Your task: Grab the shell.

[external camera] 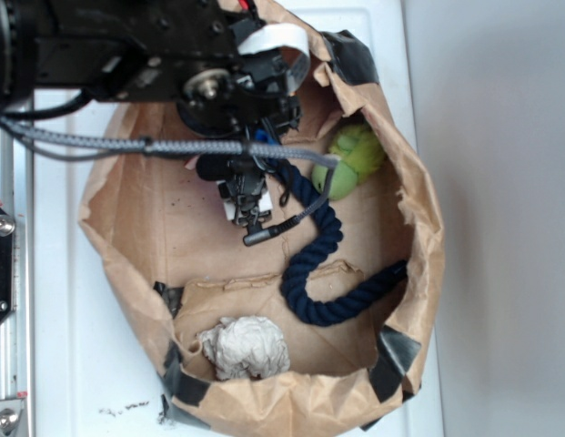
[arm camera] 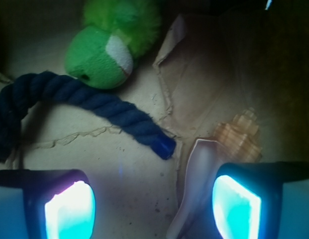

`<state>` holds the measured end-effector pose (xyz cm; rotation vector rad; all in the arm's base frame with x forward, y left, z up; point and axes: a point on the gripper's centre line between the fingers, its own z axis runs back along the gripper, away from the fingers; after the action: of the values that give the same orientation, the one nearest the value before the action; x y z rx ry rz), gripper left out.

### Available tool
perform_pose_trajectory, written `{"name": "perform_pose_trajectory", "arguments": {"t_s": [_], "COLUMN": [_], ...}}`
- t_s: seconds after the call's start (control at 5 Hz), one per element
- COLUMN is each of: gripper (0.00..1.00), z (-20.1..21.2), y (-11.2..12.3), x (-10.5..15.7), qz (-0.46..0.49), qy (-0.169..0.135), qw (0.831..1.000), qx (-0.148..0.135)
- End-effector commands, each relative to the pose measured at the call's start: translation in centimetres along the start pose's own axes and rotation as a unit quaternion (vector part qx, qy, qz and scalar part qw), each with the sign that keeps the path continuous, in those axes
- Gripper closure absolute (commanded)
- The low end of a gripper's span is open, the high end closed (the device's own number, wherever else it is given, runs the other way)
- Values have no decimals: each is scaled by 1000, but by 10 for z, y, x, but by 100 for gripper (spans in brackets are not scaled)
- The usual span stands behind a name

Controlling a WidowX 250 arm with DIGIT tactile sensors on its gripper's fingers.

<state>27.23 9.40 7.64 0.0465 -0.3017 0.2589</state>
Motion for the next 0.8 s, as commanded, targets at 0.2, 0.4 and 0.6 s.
{"name": "perform_pose_trajectory", "arguments": {"t_s": [0.2, 0.4, 0.6], "gripper": [0, 0, 0], "z": [-1, -5, -9], "y": [-2, 6, 8], "x": [10, 8, 15], "qz": [41, 32, 39], "qy": [-87, -68, -52], "qw": [993, 994, 995], "qx": [71, 78, 77]}}
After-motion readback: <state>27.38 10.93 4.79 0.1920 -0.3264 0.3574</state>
